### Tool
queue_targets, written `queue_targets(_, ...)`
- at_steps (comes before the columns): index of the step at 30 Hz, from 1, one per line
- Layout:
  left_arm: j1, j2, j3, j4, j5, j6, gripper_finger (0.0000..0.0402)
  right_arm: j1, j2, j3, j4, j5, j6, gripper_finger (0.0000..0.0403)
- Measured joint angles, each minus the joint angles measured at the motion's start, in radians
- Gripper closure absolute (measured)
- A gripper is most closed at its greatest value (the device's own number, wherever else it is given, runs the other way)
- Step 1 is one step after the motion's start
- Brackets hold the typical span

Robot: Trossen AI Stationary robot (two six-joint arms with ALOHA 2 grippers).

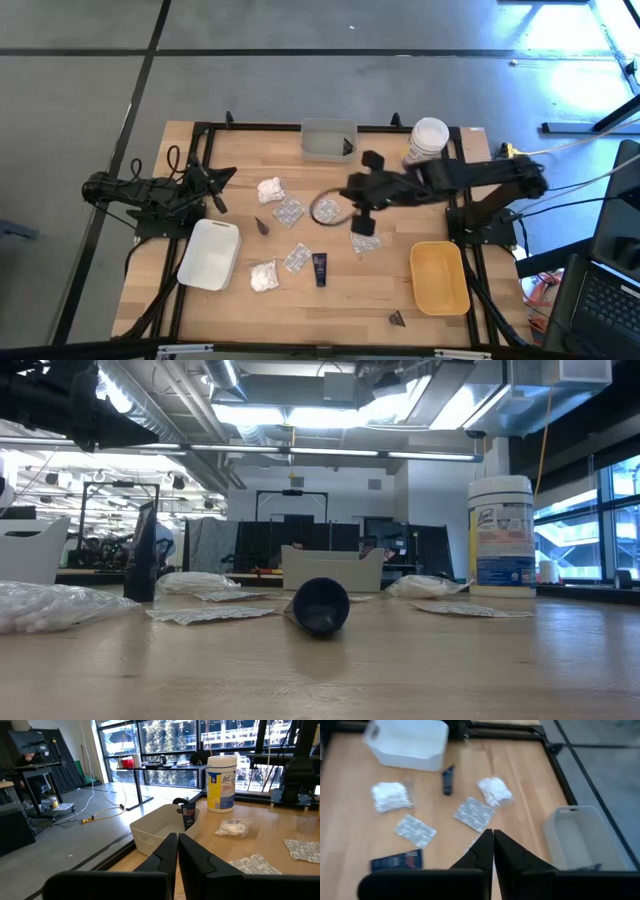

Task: Pick & Place Travel size toiletries
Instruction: Put the right cotton pack into the yellow bin

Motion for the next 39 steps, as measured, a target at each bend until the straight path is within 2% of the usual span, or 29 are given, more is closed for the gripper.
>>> queue_targets(9, 0.0, 0.0, 0.0, 0.0, 0.0, 0.0, 0.039, 0.095, -0.255, -0.406, 0.269, -0.001, 0.124, 0.0392)
queue_targets(16, 0.0, 0.0, 0.0, 0.0, 0.0, 0.0, 0.0391, 0.184, -0.326, -0.586, 0.392, -0.002, 0.172, 0.0377)
queue_targets(22, 0.0, 0.0, 0.0, 0.0, 0.0, 0.0, 0.0389, 0.196, -0.297, -0.611, 0.439, -0.052, 0.173, 0.0359)
queue_targets(27, 0.0, 0.0, 0.0, 0.0, 0.0, 0.0, 0.0391, 0.195, -0.286, -0.611, 0.419, -0.045, 0.171, 0.032)
queue_targets(31, 0.0, 0.0, 0.0, 0.0, 0.0, 0.0, 0.039, 0.192, -0.286, -0.611, 0.349, 0.025, 0.19, 0.0293)
queue_targets(35, 0.0, 0.0, 0.0, 0.0, 0.0, 0.0, 0.0389, 0.192, -0.285, -0.611, 0.207, 0.125, 0.25, 0.0279)
queue_targets(39, 0.0, 0.0, 0.0, 0.0, 0.0, 0.0, 0.0391, 0.192, -0.285, -0.611, 0.095, 0.149, 0.302, 0.0271)
